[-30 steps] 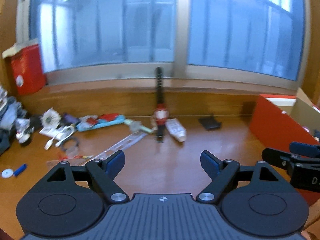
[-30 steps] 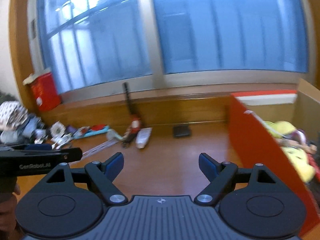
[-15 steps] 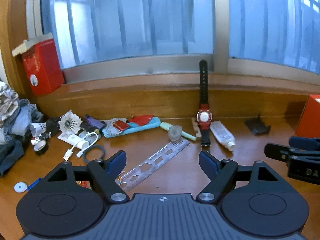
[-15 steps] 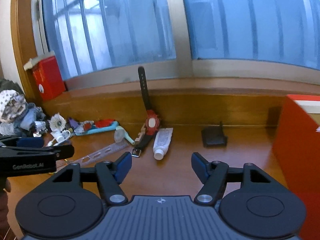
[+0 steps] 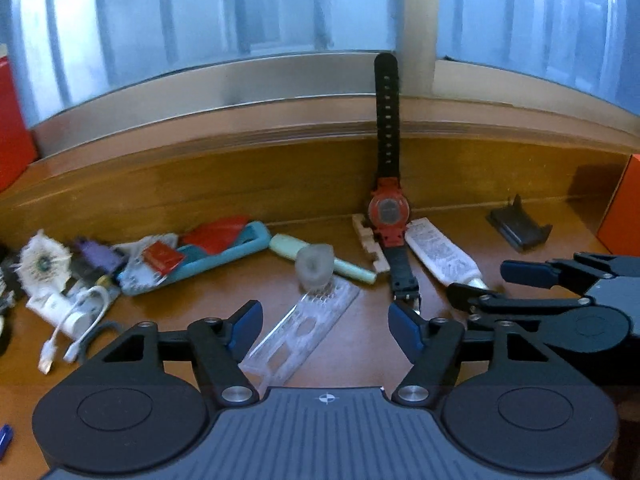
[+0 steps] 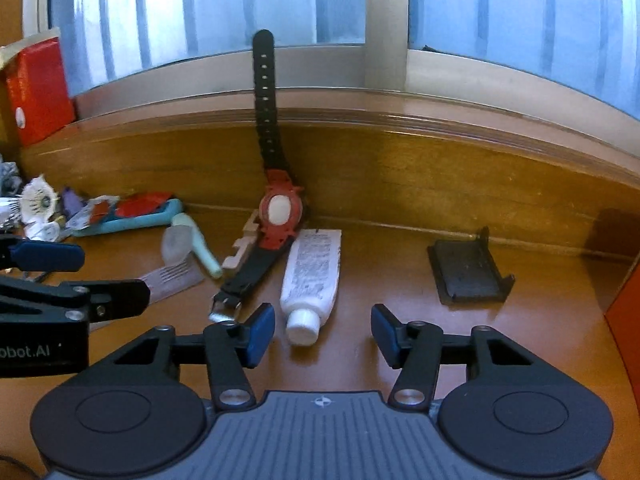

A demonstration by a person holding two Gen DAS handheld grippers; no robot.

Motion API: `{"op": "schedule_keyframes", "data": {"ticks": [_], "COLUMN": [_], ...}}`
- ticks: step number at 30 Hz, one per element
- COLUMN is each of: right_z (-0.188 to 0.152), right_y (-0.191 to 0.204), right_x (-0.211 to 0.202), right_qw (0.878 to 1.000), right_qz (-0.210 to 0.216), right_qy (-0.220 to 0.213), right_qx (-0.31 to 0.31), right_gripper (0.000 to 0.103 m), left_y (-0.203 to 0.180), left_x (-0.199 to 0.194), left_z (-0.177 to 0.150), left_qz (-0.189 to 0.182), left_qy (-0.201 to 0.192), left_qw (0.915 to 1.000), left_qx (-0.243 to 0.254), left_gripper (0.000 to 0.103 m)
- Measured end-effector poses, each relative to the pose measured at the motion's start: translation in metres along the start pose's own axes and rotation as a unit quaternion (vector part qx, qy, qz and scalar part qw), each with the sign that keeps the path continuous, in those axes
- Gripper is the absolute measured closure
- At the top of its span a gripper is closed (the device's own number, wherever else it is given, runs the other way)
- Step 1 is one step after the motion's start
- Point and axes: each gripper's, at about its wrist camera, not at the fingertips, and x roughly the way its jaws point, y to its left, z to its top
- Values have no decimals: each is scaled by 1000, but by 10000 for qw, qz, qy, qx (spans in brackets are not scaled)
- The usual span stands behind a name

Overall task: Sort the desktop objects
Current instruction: 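Withdraw the left tool while the right tool moves to the white tube, then grasp the white tube with the right gripper while the left grasps the wooden stick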

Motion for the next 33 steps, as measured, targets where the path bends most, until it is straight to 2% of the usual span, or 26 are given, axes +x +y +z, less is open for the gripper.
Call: {"op": "schedule_keyframes", "data": {"ticks": [1,3,5,7,10,16,20,23,26,29,31,33], "right_z": [1,1,1,-1,-5,-10,-12,-11,-10,-10,-9,-8], "right_y": [0,-1,-2,-5,-13,-20,-24,-26,-27,-26,-26,-26], "right_x": [5,11,11,9,3,-9,-15,-16,-17,-16,-17,-16], "right_qw": [10000,9999,9995,9991,9985,9976,9972,9969,9967,9968,9969,9971], "right_qz": [-46,-147,-297,-410,-468,-544,-557,-555,-568,-581,-580,-578], "right_qy": [12,0,-40,-7,48,117,146,143,127,126,105,73], "right_qx": [10,33,40,107,267,405,475,541,564,538,521,489], "right_gripper": [47,54,67,67,67,67,67,67,67,67,66,66], "left_y": [0,-1,-2,-5,-10,-12,2,4,-10,-23,-23,-21], "left_x": [5,16,29,44,67,72,73,60,56,69,82,84], "left_z": [4,11,19,26,30,26,20,22,26,27,24,22], "left_qz": [-78,-184,-246,-303,-271,220,497,270,55,96,121,85], "left_qy": [-37,-97,-139,-139,-57,-91,210,-10,-218,-92,110,85], "left_qw": [10000,9998,9996,9994,9993,9969,9959,9977,9963,9951,9961,9968], "left_qx": [0,25,73,114,244,748,725,617,826,978,873,791], "left_gripper": [33,35,41,51,56,56,56,56,56,56,58,61]}}
